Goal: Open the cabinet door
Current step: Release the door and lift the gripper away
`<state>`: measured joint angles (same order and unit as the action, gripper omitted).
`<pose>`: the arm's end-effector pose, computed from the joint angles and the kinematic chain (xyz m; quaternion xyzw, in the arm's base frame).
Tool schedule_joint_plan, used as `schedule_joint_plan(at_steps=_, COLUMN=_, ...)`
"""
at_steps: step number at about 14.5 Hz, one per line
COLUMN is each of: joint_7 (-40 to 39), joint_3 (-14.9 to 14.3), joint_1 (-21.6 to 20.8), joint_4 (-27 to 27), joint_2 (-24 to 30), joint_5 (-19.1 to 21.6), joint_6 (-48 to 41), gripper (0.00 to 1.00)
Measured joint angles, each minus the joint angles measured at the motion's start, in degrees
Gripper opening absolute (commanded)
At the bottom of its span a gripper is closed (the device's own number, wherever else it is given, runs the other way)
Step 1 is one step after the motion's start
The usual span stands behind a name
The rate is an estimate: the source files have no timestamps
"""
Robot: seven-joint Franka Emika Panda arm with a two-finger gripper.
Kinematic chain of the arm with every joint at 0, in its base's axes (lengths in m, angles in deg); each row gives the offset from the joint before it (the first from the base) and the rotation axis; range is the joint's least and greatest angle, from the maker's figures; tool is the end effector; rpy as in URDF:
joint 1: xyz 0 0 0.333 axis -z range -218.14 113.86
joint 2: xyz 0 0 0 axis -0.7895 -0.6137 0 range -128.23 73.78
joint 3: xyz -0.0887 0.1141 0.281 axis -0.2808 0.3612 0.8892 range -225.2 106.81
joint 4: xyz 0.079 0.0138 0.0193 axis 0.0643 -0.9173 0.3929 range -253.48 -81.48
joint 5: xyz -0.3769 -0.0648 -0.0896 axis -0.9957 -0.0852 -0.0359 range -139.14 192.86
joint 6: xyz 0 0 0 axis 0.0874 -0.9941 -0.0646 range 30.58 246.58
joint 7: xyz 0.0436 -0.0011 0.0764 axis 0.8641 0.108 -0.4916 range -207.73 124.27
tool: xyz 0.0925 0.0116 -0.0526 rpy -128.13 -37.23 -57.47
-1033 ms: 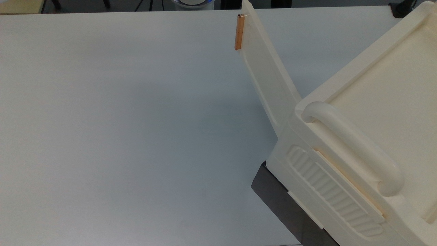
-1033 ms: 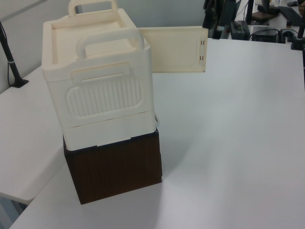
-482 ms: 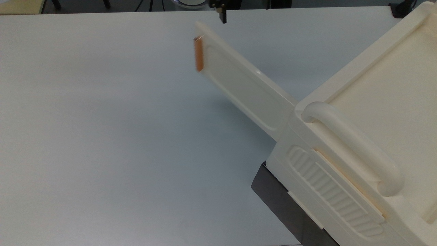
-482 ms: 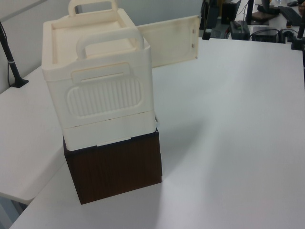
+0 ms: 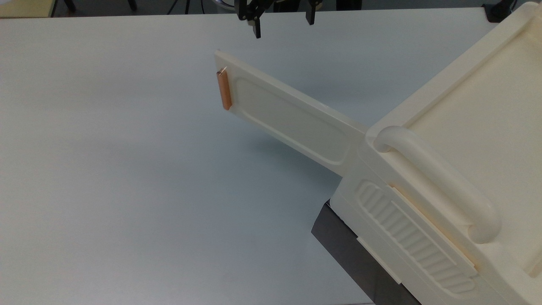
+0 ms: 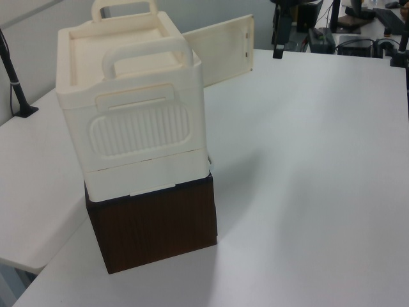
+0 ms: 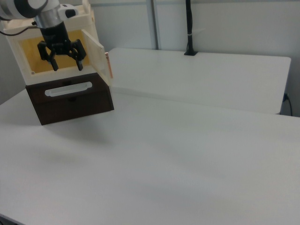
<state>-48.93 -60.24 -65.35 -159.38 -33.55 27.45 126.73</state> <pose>0.5845 0.1277 0.6366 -0.9840 -0.1677 -0.0601 0.0068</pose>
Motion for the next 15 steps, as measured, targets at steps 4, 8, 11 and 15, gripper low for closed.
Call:
schedule_joint_plan(at_steps=4, joint_7=0.0, joint_3=0.0, joint_1=0.48, joint_4=-0.08, joint_2=-1.79, joint_5=0.0, joint_6=0.0, gripper=1.0)
schedule_joint_plan(at_steps=8, joint_7=0.07, joint_3=-0.01, joint_1=0.64, joint_4=-0.09, joint_2=-3.02, joint_5=-0.41, joint_6=0.25, gripper=1.0)
schedule_joint_plan(at_steps=11, joint_7=0.11, joint_3=-0.03, joint_1=2.07, joint_4=-0.09, joint_2=-3.73, joint_5=-0.67, joint_6=0.3, gripper=1.0)
schedule_joint_plan(at_steps=15, joint_7=0.16, joint_3=-0.06, joint_1=4.01, joint_4=-0.13, joint_2=-3.74, joint_5=-0.74, joint_6=-0.29, gripper=1.0)
